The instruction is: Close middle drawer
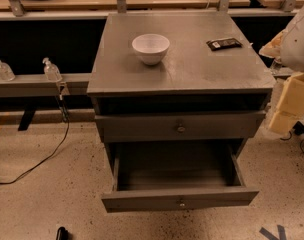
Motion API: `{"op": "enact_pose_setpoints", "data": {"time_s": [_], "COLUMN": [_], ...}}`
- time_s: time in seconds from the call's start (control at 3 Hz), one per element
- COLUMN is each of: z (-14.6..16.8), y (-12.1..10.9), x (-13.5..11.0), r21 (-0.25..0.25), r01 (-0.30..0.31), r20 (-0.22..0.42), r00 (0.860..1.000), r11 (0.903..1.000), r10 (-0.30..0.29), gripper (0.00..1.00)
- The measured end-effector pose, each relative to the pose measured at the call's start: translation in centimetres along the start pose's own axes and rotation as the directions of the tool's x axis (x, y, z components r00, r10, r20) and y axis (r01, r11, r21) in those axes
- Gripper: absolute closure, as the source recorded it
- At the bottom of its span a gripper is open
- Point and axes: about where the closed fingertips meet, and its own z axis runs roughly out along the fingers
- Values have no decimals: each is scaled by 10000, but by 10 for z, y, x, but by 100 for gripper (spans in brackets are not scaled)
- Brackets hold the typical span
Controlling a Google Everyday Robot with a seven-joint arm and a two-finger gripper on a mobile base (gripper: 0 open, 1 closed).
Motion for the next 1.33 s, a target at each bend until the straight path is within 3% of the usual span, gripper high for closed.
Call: {"op": "enact_pose_setpoints", "data": {"time_s": [0.33,0.67,1.0,1.33], "z": [0,12,62,156], "y": [0,4,34,82], "x": [0,-6,-18,-52], "r21": [2,-756,-1729,-2814], "r01": [0,271,560,949], "r20": [1,205,1587,4081], "r00": [10000,9995,9869,9125], "r11": [10000,9968,9833,9549], "r10": [0,-256,-283,296], "gripper": [0,0,0,0]}}
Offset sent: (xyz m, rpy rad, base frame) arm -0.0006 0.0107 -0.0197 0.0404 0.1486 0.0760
